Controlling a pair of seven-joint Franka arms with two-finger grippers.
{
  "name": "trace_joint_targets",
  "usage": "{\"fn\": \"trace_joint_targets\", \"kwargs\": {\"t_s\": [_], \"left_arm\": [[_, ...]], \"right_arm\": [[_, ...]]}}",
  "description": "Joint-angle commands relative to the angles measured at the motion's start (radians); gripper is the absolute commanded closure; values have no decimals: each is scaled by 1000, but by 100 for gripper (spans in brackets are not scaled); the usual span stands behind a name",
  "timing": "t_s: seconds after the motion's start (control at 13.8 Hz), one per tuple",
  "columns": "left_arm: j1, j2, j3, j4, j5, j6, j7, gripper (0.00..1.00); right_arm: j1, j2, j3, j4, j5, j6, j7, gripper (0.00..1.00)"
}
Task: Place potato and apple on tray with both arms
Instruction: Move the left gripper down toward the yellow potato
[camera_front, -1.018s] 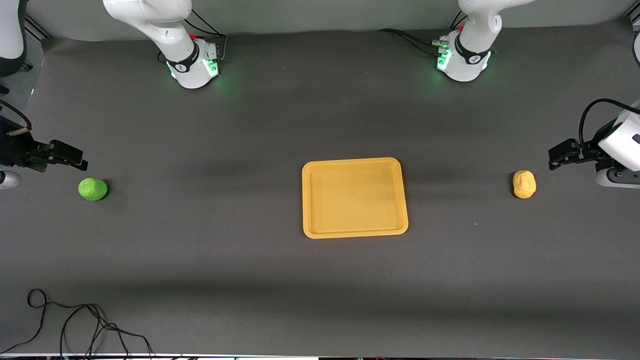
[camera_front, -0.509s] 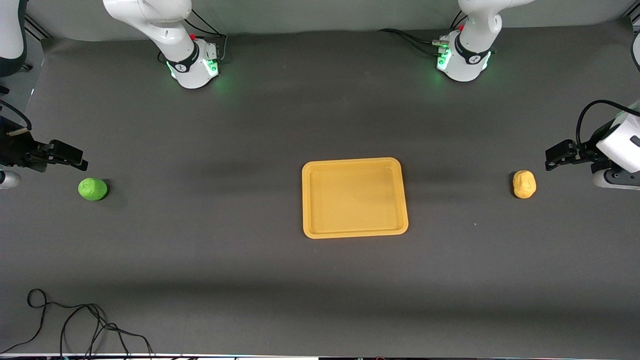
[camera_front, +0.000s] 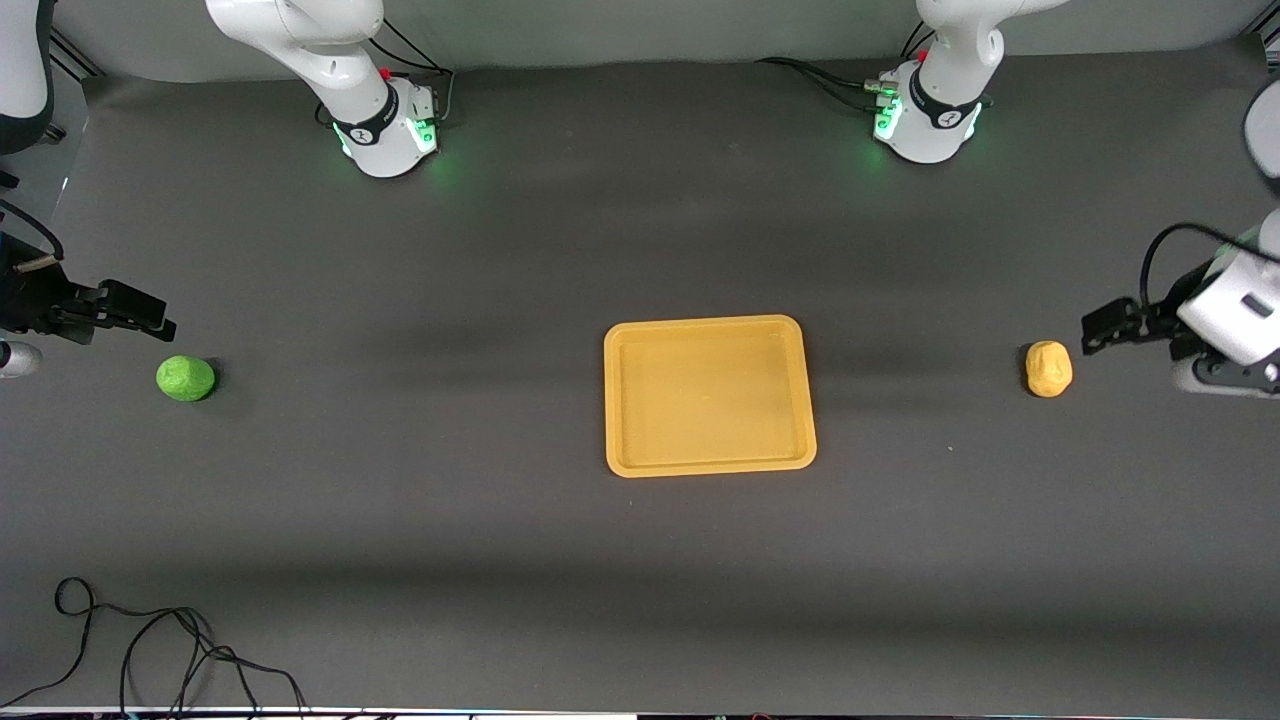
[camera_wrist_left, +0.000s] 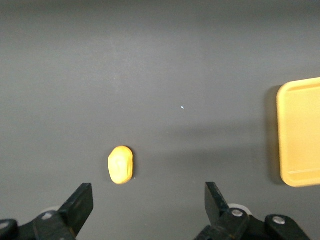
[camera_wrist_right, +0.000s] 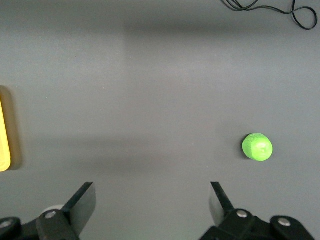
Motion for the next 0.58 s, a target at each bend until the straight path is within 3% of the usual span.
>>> {"fn": "trace_joint_targets", "kwargs": {"t_s": [0.0, 0.07, 0.29, 0.51], "left_arm": [[67, 107, 5, -33, 2, 87, 87, 10], [79, 158, 5, -27, 5, 124, 98, 0], [102, 264, 8, -32, 21, 234, 118, 1], [118, 368, 17, -50, 54, 237, 156, 1]], "right_arm": [[2, -9, 0, -7, 17, -4, 14, 0], [2, -11, 0, -7, 17, -4, 13, 0], [-12, -16, -9, -41, 17, 11, -1, 0], [-12, -20, -113, -90, 17, 46, -100, 0]]}}
